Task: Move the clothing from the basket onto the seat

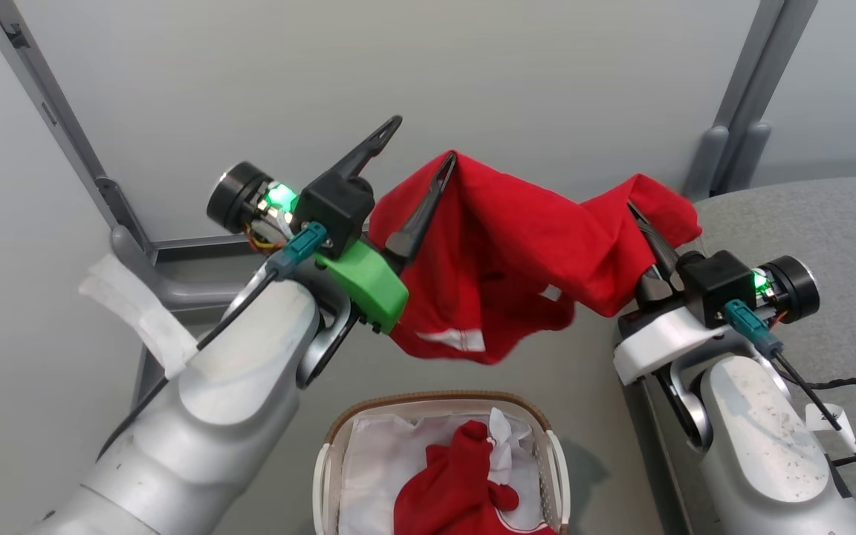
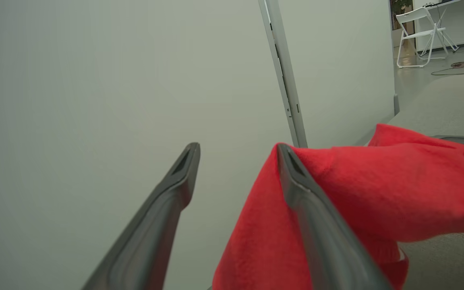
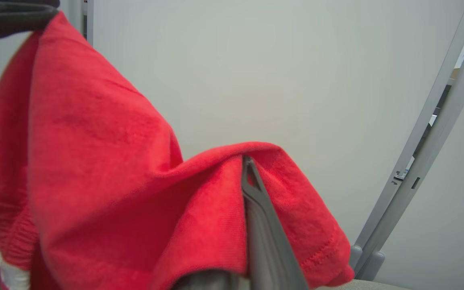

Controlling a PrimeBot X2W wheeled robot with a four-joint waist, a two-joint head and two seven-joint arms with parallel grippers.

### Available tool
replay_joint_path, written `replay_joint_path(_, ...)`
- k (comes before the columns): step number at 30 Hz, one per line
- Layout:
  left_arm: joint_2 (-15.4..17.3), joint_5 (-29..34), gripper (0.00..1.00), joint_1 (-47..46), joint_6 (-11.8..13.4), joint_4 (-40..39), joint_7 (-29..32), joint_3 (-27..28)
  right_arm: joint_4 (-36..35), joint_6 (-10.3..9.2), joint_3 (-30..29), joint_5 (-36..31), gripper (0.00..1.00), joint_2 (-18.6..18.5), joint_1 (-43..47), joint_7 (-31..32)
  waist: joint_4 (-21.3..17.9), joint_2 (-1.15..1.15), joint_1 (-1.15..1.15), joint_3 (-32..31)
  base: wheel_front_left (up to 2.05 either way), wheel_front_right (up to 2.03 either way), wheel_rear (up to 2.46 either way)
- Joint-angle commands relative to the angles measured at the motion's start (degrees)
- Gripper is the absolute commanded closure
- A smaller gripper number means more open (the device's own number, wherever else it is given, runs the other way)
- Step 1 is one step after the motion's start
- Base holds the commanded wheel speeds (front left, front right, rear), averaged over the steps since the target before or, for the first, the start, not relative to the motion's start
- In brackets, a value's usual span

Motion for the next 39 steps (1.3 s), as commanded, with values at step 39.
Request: replay_joint_path(39,-6.53,5.48,0.00,30.81,-2.16,-6.30,-0.62,16.25,-5.71,-0.05,-9.46,-5.88,1.00,-0.28,2.81,-0.12,-9.38,0.00,0.00,3.51,0.00,0.00,0.00)
